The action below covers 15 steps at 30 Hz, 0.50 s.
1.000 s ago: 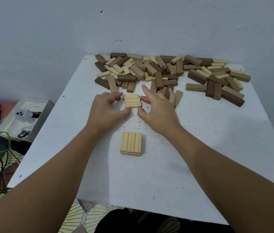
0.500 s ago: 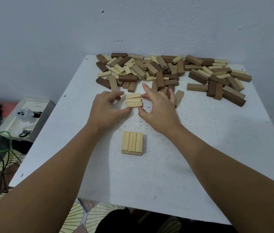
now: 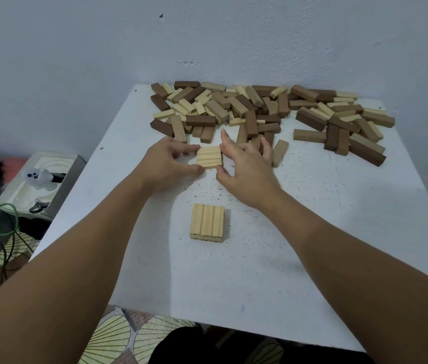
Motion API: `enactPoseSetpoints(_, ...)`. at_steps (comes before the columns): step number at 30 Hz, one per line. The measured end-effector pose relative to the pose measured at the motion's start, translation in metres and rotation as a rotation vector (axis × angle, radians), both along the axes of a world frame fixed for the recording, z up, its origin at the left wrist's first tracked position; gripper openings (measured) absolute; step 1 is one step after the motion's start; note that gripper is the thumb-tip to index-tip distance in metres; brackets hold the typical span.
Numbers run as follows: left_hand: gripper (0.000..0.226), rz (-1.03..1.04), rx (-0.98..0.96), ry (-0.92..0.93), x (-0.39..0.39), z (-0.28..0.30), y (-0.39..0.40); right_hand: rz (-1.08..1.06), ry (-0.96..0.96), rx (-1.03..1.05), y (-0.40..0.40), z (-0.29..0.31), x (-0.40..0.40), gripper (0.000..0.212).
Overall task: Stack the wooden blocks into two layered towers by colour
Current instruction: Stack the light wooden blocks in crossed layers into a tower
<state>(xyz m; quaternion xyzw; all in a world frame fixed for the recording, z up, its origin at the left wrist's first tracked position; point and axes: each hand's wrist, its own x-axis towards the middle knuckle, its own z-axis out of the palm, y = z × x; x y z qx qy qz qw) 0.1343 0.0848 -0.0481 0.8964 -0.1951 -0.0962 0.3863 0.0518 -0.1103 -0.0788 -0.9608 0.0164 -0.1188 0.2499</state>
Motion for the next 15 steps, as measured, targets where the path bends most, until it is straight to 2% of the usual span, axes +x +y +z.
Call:
enactPoseSetpoints(4, 0.055, -0.014, 0.021, 0.004, 0.002, 0.003, -0.001, -0.01, 0.005, -0.003, -0.002, 0.003, 0.0, 0.075)
enactPoseSetpoints(8, 0.054, -0.041, 0.069, 0.014, 0.002, 0.009, -0.003, 0.011, 0.029, -0.035, -0.002, 0.005, -0.001, 0.065)
enactPoseSetpoints(15, 0.061, -0.237, 0.332, 0.005, -0.013, 0.04, -0.033, 0.03, 0.052, -0.114, -0.027, 0.017, -0.03, 0.07)
